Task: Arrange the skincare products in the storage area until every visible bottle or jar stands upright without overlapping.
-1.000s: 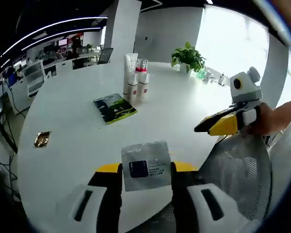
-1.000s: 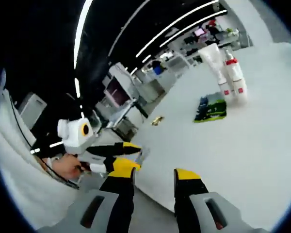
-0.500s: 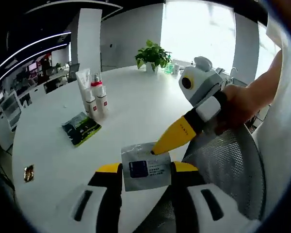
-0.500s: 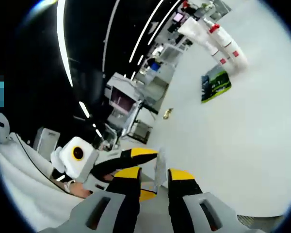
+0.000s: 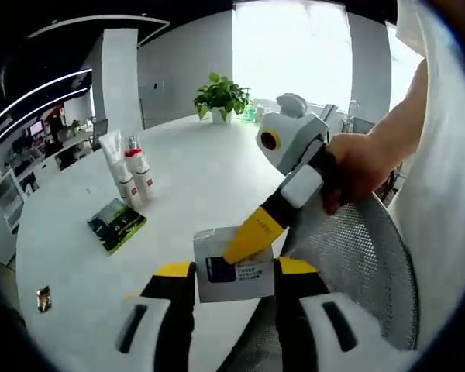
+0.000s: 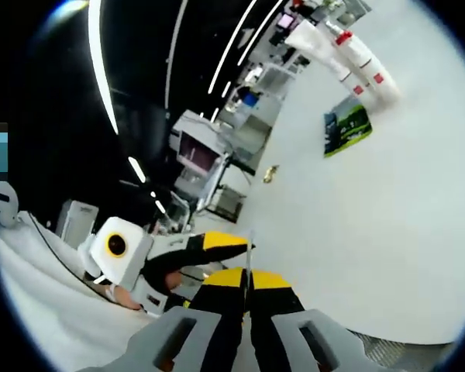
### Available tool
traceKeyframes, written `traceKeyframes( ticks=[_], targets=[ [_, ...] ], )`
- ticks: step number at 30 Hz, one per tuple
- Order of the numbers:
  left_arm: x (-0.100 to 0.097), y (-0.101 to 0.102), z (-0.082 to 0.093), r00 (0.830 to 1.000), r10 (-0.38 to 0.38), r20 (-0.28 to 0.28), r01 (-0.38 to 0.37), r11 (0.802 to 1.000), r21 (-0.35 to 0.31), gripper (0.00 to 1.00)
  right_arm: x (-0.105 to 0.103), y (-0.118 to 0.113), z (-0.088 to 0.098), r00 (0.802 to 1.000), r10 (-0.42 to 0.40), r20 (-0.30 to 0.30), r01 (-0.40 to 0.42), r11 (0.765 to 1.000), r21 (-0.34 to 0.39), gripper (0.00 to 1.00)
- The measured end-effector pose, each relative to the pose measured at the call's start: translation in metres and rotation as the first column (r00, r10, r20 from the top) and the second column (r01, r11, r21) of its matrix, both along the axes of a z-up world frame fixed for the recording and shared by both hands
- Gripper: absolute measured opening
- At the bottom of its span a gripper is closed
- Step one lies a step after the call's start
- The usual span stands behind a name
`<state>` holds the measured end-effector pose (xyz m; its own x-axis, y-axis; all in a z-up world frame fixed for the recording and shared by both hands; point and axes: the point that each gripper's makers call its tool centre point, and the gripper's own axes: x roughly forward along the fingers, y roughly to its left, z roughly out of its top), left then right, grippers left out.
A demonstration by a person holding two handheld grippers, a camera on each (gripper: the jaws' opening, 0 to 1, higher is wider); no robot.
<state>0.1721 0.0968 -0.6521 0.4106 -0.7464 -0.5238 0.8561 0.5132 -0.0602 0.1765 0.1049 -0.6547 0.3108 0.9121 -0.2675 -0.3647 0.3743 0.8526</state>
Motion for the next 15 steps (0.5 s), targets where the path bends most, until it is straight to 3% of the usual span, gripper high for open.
traceKeyframes(
  ticks=[4,7,9,11,12,15],
  targets=[
    [-0.006,0.011,-0.006,0.988,0.046,-0.148,-0.060,0.994,-0.090,0.36,-0.001,0.001,0.002,1.000,0.005,0.003,-0.005,1.000,0.004,0.00],
    [-0.002,0.023,-0.003,0.965,0.106,-0.239,-0.151,0.972,-0.181,0.27,-0.003,0.000,0.001,1.000,0.020,-0.010,-0.019,1.000,0.010,0.00],
    [0.001,0.031,-0.002,0.944,0.128,-0.304,-0.205,0.949,-0.239,0.28,-0.004,0.002,0.009,1.000,0.025,-0.004,-0.025,0.998,0.055,0.00],
    [0.005,0.033,0.004,0.912,0.127,-0.390,-0.268,0.904,-0.333,0.33,-0.009,0.005,0.017,0.999,0.051,-0.013,-0.050,0.993,0.104,0.00],
    [0.006,0.034,0.007,0.887,0.118,-0.447,-0.305,0.876,-0.374,0.35,-0.010,0.005,0.018,0.998,0.058,-0.015,-0.056,0.992,0.114,0.00],
    [0.005,0.030,0.016,0.862,0.050,-0.504,-0.308,0.842,-0.444,0.34,-0.014,0.007,0.021,0.996,0.091,-0.011,-0.089,0.987,0.136,0.00]
  ],
)
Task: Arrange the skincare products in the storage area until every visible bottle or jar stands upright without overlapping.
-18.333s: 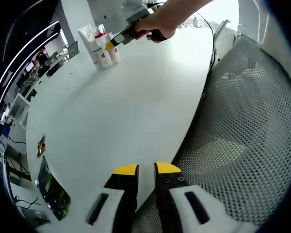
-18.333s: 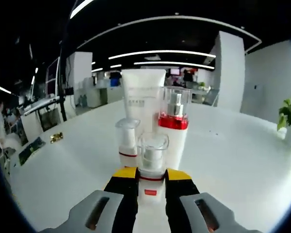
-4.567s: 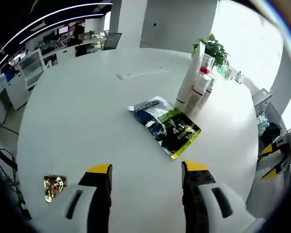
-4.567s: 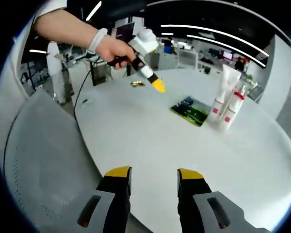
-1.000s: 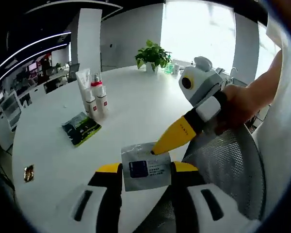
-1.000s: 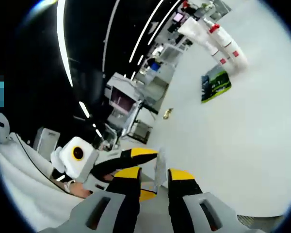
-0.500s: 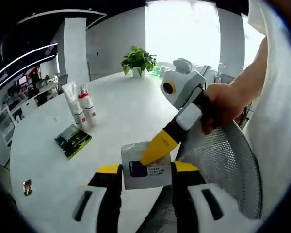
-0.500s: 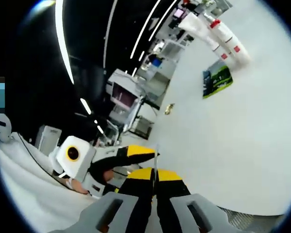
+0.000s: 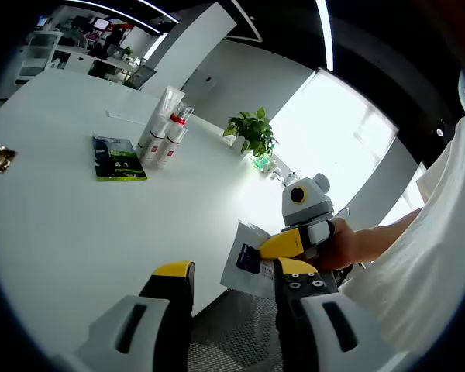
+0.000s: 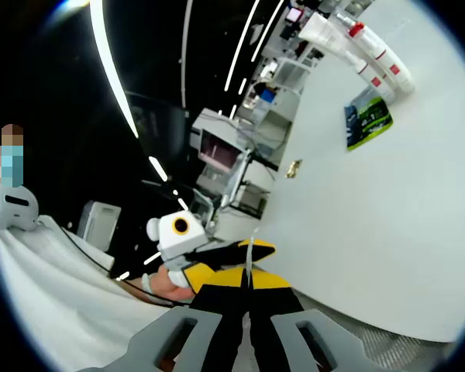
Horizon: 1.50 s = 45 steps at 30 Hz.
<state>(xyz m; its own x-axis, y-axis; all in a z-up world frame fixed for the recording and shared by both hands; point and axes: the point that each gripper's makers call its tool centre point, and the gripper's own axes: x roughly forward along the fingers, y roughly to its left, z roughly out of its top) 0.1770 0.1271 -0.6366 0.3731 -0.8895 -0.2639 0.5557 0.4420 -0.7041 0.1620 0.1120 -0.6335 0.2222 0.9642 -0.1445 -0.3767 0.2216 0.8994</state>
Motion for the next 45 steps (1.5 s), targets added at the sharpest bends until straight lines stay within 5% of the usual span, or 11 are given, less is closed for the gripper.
traceKeyframes(
  ticks=[7,12,16,31,35,37,38,39,43,45],
  targets=[
    [-0.019,-0.010,-0.003,0.994,-0.108,-0.032,0.108,0.994,-0.019,0.10,-0.006,0.003,0.003,0.999,0.041,0.000,-0.041,0.999,0.017,0.00],
    [-0.020,-0.008,0.000,0.990,-0.107,-0.095,0.101,0.992,-0.070,0.00,-0.007,0.002,0.003,0.999,0.041,-0.007,-0.041,0.999,0.021,0.00],
    [-0.021,-0.006,0.001,0.988,-0.110,-0.109,0.100,0.991,-0.086,0.00,-0.006,0.005,0.004,0.999,0.038,-0.012,-0.037,0.999,0.032,0.01],
    [0.001,0.011,0.004,0.986,0.000,-0.169,-0.023,0.990,-0.139,0.00,0.010,-0.005,0.002,0.983,-0.043,0.177,0.060,0.993,-0.097,0.26],
    [0.016,0.023,0.007,0.977,0.080,-0.199,-0.116,0.977,-0.180,0.00,0.018,-0.015,-0.006,0.951,-0.012,0.308,0.096,0.960,-0.261,0.33],
    [0.026,0.032,0.009,0.966,0.128,-0.223,-0.176,0.962,-0.208,0.00,0.016,-0.018,-0.015,0.928,0.069,0.366,0.076,0.927,-0.367,0.36],
    [0.029,0.035,0.009,0.963,0.145,-0.228,-0.195,0.956,-0.217,0.00,0.015,-0.022,-0.023,0.904,0.133,0.407,0.071,0.891,-0.449,0.38],
    [0.033,0.039,0.008,0.957,0.166,-0.240,-0.220,0.951,-0.219,0.00,0.015,-0.023,-0.026,0.895,0.152,0.419,0.071,0.880,-0.470,0.39],
    [0.046,0.051,-0.001,0.943,0.211,-0.256,-0.263,0.946,-0.190,0.00,0.014,-0.035,-0.055,0.854,0.274,0.442,0.079,0.771,-0.631,0.41],
    [0.054,0.056,-0.002,0.934,0.238,-0.266,-0.290,0.941,-0.177,0.00,0.011,-0.034,-0.061,0.850,0.263,0.457,0.101,0.770,-0.630,0.41]
  ],
)
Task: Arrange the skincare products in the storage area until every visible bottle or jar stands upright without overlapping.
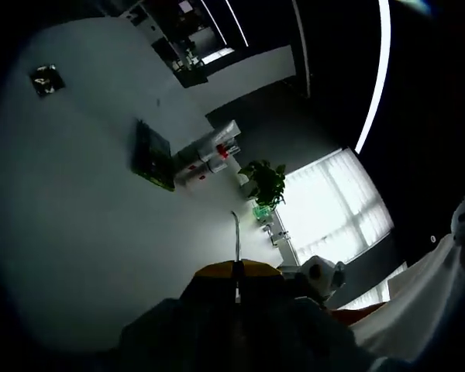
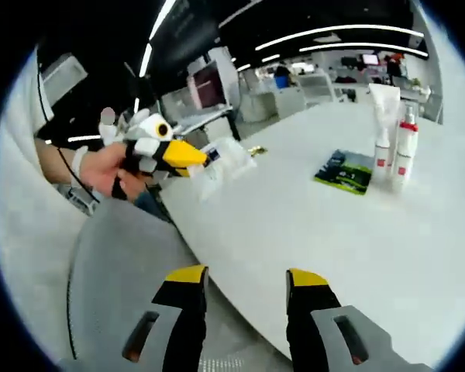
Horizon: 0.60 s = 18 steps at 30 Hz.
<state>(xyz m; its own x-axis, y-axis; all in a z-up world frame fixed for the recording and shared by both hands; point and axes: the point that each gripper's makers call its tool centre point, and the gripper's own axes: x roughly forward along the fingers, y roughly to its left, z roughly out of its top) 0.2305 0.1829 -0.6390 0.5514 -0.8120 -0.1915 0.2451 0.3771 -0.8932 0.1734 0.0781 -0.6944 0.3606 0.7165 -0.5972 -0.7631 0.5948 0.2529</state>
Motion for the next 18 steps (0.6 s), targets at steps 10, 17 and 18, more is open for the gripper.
traceKeyframes(
  ticks=[10,17,18],
  targets=[
    [0.051,0.028,-0.014,0.988,0.150,-0.047,-0.147,0.987,0.058,0.00,-0.006,0.002,-0.023,0.980,0.153,0.129,-0.119,0.964,-0.237,0.36],
    [0.093,0.043,-0.031,0.966,0.245,-0.086,-0.237,0.967,0.092,0.00,-0.001,-0.006,-0.026,0.986,0.115,0.119,-0.082,0.965,-0.250,0.29],
    [0.098,0.044,-0.033,0.962,0.258,-0.092,-0.250,0.964,0.092,0.00,-0.002,-0.006,-0.027,0.986,0.119,0.121,-0.085,0.963,-0.255,0.29]
  ],
)
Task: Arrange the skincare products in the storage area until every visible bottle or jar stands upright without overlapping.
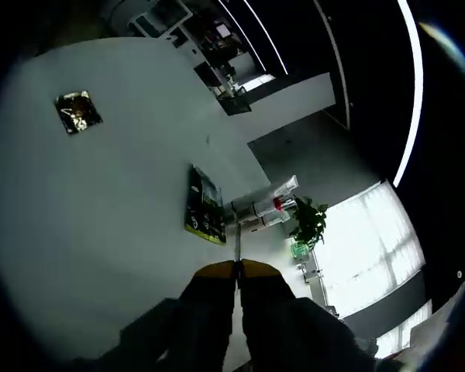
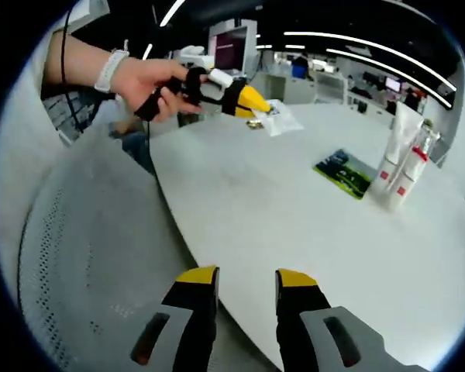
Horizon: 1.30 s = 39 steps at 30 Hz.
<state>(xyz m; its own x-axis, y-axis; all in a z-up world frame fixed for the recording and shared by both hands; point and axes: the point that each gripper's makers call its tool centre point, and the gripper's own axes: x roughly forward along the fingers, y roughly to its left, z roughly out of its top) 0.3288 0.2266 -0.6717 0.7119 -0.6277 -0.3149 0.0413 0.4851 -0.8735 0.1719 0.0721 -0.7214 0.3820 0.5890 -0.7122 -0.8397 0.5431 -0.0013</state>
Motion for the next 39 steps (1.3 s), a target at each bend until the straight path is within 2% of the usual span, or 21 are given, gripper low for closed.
traceKeyframes(
  ticks=[3,6,12,15,22,28,35,39],
  targets=[
    [0.018,0.004,-0.007,0.999,0.044,-0.017,-0.044,0.999,0.002,0.00,-0.006,0.002,-0.004,0.999,0.024,-0.021,-0.025,1.000,-0.016,0.27],
    [0.033,0.005,-0.022,0.995,0.078,-0.057,-0.077,0.997,0.016,0.00,-0.005,0.001,-0.003,1.000,0.027,-0.011,-0.027,0.999,-0.019,0.24],
    [0.052,-0.004,-0.035,0.992,0.095,-0.085,-0.092,0.995,0.037,0.00,-0.003,-0.002,-0.004,1.000,0.004,-0.020,-0.004,1.000,-0.022,0.22],
    [0.066,0.000,-0.040,0.991,0.100,-0.088,-0.093,0.992,0.080,0.00,-0.005,-0.002,-0.006,0.999,0.014,-0.031,-0.015,0.999,-0.031,0.18],
    [0.103,-0.001,-0.038,0.988,0.135,-0.075,-0.128,0.988,0.091,0.00,-0.004,-0.002,-0.005,1.000,0.012,-0.023,-0.012,1.000,-0.028,0.16],
    [0.134,0.004,-0.049,0.983,0.172,-0.071,-0.164,0.981,0.107,0.00,-0.004,-0.003,-0.007,1.000,0.017,-0.023,-0.018,0.999,-0.041,0.17],
    [0.149,0.000,-0.067,0.988,0.129,-0.090,-0.113,0.980,0.165,0.00,-0.005,-0.003,-0.008,0.999,0.021,-0.029,-0.023,0.999,-0.043,0.16],
    [0.162,0.000,-0.072,0.985,0.136,-0.101,-0.124,0.985,0.116,0.00,-0.005,-0.003,-0.010,0.999,0.019,-0.040,-0.021,0.999,-0.045,0.16]
  ],
)
